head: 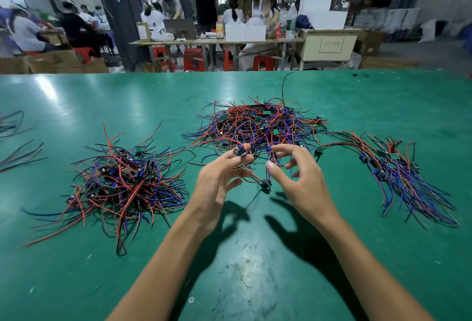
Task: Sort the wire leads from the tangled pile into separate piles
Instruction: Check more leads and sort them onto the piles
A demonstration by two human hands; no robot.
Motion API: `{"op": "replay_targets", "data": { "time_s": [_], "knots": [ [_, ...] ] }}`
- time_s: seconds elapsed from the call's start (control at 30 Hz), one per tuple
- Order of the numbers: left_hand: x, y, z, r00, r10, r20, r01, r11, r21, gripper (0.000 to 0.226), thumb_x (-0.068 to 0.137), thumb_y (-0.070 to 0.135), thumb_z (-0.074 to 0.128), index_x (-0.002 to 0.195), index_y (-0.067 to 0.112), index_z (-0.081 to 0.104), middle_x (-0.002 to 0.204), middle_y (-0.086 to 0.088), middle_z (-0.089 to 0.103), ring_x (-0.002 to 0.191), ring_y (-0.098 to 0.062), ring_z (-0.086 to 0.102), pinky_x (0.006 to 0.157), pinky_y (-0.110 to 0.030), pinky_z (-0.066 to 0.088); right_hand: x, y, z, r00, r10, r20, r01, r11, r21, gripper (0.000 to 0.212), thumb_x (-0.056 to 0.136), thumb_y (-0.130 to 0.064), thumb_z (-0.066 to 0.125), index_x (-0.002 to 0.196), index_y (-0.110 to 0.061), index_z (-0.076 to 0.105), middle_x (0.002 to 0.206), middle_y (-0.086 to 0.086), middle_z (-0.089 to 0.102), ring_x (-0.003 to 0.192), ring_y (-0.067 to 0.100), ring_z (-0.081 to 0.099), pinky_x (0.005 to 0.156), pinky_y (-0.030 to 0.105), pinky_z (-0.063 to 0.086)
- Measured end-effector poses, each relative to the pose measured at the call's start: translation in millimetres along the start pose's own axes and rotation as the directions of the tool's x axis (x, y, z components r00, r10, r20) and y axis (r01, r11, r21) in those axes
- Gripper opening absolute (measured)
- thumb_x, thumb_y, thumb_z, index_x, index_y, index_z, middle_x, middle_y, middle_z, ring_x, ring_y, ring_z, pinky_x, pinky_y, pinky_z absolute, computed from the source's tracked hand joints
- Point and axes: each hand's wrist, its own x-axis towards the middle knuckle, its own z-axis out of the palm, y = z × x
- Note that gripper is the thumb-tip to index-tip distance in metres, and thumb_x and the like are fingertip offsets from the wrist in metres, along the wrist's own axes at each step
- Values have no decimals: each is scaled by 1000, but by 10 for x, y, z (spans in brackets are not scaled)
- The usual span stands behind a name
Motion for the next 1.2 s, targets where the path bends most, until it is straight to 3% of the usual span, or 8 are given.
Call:
{"op": "replay_targets", "data": {
  "time_s": [0.4,0.53,0.8,0.93,1.0,1.07,1.13,1.2],
  "knots": [
    [88,343,-381,864,341,-371,-426,887,-179,30,98,13,55,127,8,59,114,0,72,102,-8,65,89,-19,52,-30,153,61,994,35,104,-2,954,-301,38,91,-40,68,128,-34,60,113,-10,58,101,11,53,94,37,47],
    [3,457,-839,899,125,-419,-428,445,-786,39,102,-9,29,137,-4,46,134,-17,62,118,-28,63,111,-33,43,-69,219,180,963,112,246,36,850,-525,38,94,-51,60,129,-36,62,119,-8,54,117,13,45,96,32,37],
    [-9,376,-915,987,41,-155,-149,-134,-980,43,88,-14,50,130,-10,56,107,-33,68,106,-28,67,93,-14,50,-51,239,133,988,101,119,-68,964,-257,17,93,-30,69,109,-29,73,97,-10,69,87,7,59,80,29,48],
    [34,357,-815,982,-8,-190,-188,97,-977,27,96,7,58,120,-4,64,106,-19,72,94,-20,72,78,-18,59,-5,179,77,982,155,106,-158,987,17,9,90,-29,73,98,-30,77,72,-20,69,68,-4,60,64,11,43],
    [55,307,-643,966,14,-260,-221,570,-791,32,96,15,57,128,11,63,108,-4,73,90,-12,72,74,-18,58,-4,144,50,986,114,124,-122,990,63,9,89,-30,75,98,-31,78,73,-19,70,67,-1,59,62,16,44],
    [58,220,-423,942,193,-274,-258,940,-224,33,99,13,57,130,22,62,114,3,73,99,-10,69,80,-21,56,-12,111,14,989,39,142,-44,999,28,14,87,-28,78,99,-35,77,78,-21,71,69,1,61,61,16,45],
    [35,87,-260,851,511,-119,-391,769,506,34,98,17,62,130,30,63,125,8,67,112,-9,60,90,-26,48,-31,75,-11,984,-47,171,59,996,-68,20,85,-27,80,103,-37,76,84,-24,72,76,2,64,65,13,45],
    [8,-39,-167,763,621,179,-415,257,873,35,95,35,65,130,40,62,138,11,53,125,-11,44,100,-35,34,-40,40,-17,976,-120,181,141,984,-107,26,84,-25,81,108,-35,76,92,-22,74,85,1,67,71,13,46]
  ]
}}
